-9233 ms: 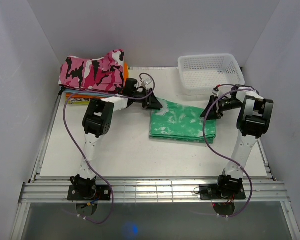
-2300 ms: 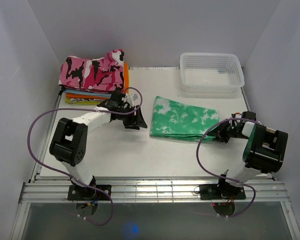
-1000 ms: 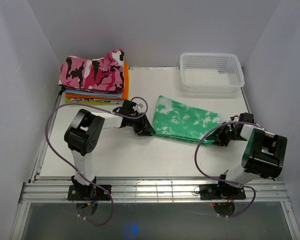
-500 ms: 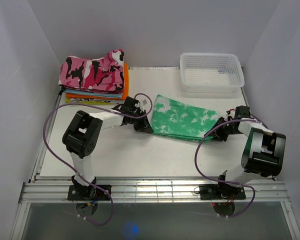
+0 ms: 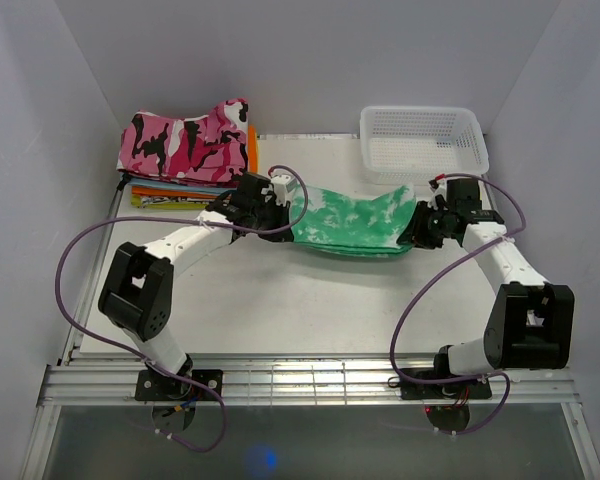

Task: Fold and stack the trousers
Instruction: Neatly place the folded trousers to the corner

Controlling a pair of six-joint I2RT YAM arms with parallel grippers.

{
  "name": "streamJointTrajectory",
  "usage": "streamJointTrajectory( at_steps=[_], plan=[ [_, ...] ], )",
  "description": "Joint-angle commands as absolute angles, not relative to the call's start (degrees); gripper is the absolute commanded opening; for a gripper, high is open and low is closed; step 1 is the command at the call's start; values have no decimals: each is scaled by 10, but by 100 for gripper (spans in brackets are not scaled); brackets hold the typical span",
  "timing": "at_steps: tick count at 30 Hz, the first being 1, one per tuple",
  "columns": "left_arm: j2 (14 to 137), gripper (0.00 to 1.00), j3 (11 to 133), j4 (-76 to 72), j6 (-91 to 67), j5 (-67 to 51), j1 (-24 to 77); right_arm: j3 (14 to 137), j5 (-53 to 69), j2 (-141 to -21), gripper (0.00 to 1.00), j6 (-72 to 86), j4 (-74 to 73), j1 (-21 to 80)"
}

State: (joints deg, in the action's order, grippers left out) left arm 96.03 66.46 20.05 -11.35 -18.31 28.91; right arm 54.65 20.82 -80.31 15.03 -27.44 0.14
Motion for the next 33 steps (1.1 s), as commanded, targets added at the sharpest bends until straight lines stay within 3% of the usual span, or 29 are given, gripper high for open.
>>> streamJointTrajectory(
  at_steps=[1, 19, 27, 33],
  plan=[
    [917, 0, 704, 212, -38, -132, 286, 598, 140, -780, 8, 120, -249, 21],
    [868, 0, 797, 177, 61, -94, 285, 699, 95, -774, 8, 118, -163, 100],
    [834, 0, 689, 214, 30, -165, 285, 640, 94, -757, 8, 97, -210, 100],
    [881, 0, 630, 250, -30, -187, 285, 549, 105, -757, 8, 90, -217, 99]
  ],
)
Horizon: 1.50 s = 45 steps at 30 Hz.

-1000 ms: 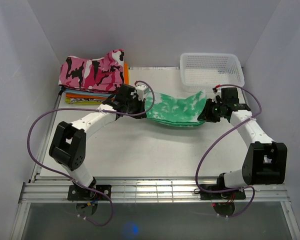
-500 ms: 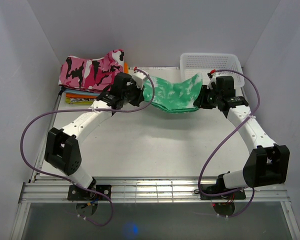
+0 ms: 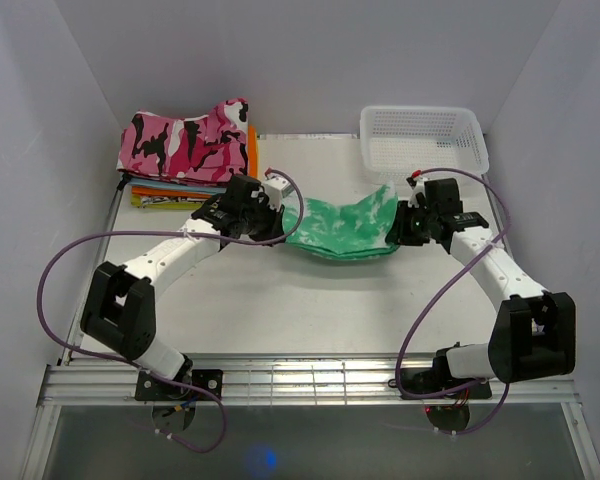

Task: Fold and stack the trousers
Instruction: Neatly place the folded trousers to the corner

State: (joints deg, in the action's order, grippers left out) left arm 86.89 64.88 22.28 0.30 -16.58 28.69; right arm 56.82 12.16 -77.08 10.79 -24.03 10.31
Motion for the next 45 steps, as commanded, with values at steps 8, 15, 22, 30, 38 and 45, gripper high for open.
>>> streamJointTrajectory(
  at_steps=[8, 15, 22, 30, 38, 45],
  plan=[
    [941, 31, 642, 314, -88, -216, 259, 518, 112, -759, 8, 110, -220, 99],
    [921, 73, 643, 330, -123, -267, 227, 493, 115, -744, 8, 123, -222, 99],
    [968, 76, 637, 301, -182, -276, 221, 479, 118, -736, 8, 134, -221, 99],
    [1002, 71, 608, 207, -286, -259, 220, 473, 115, -738, 8, 140, -223, 99],
    [1057, 61, 616, 183, -312, -263, 221, 466, 93, -739, 8, 149, -231, 98],
    [1057, 40, 607, 166, -321, -285, 221, 475, 28, -740, 8, 187, -253, 98]
  ],
)
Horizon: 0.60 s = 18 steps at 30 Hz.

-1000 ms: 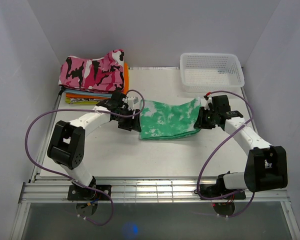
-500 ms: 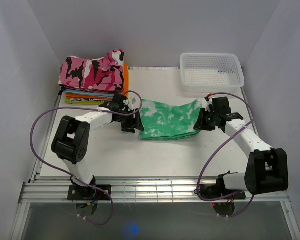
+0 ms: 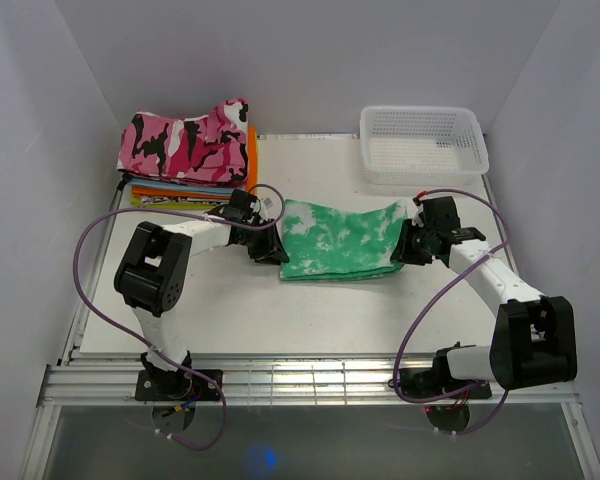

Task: Fold and stack the trousers
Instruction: Neatly place the folded trousers to the corner

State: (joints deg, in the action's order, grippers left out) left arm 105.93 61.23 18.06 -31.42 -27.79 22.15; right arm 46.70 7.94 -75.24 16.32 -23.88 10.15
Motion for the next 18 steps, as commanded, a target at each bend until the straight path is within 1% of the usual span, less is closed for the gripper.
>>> streamJointTrajectory(
  at_steps=[1, 2, 4, 6, 7, 14, 18],
  plan=[
    [1056, 39, 606, 161, -324, -291, 221, 474, 27, -741, 8, 192, -252, 98],
    [1057, 36, 605, 160, -327, -293, 221, 473, 32, -742, 8, 195, -251, 99],
    [1054, 27, 611, 159, -321, -293, 223, 474, 38, -744, 8, 198, -248, 98],
    [1046, 13, 630, 162, -297, -277, 227, 481, 36, -745, 8, 200, -247, 98],
    [1035, 1, 638, 167, -288, -269, 228, 485, 35, -744, 8, 200, -248, 99],
    [996, 0, 700, 209, -225, -238, 241, 514, 30, -749, 8, 200, -254, 99],
    [984, 0, 697, 231, -231, -236, 243, 514, 22, -750, 8, 197, -256, 99]
  ],
)
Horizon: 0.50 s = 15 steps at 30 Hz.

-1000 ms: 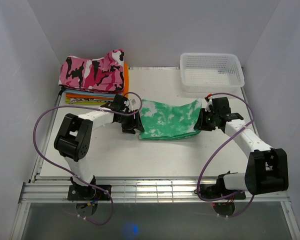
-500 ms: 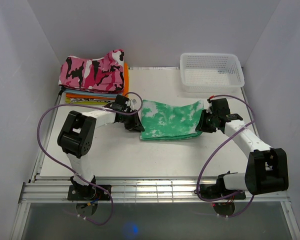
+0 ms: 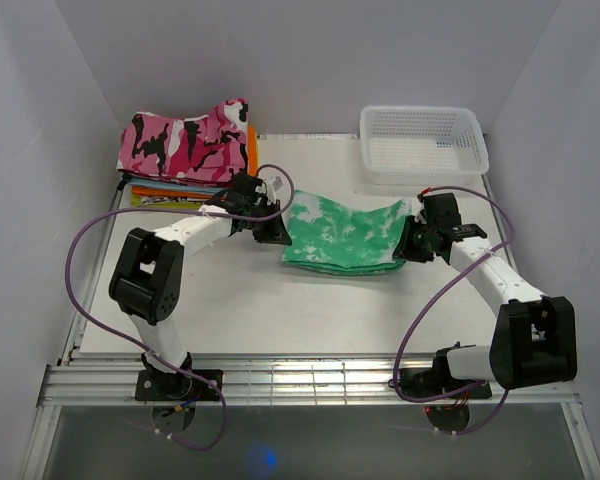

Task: Fold and stack the trousers
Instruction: Neatly place the folded trousers to the corner

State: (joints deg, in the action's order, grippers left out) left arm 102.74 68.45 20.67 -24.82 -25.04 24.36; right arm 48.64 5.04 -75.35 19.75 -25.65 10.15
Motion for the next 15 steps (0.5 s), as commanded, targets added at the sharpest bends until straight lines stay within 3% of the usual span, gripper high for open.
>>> streamJointTrajectory(
  at_steps=[1, 15],
  plan=[
    [981, 0, 694, 230, -229, -236, 244, 516, 26, -748, 8, 195, -253, 99],
    [926, 0, 820, 212, -3, -216, 248, 626, -19, -709, 8, 140, -217, 156]
  ],
)
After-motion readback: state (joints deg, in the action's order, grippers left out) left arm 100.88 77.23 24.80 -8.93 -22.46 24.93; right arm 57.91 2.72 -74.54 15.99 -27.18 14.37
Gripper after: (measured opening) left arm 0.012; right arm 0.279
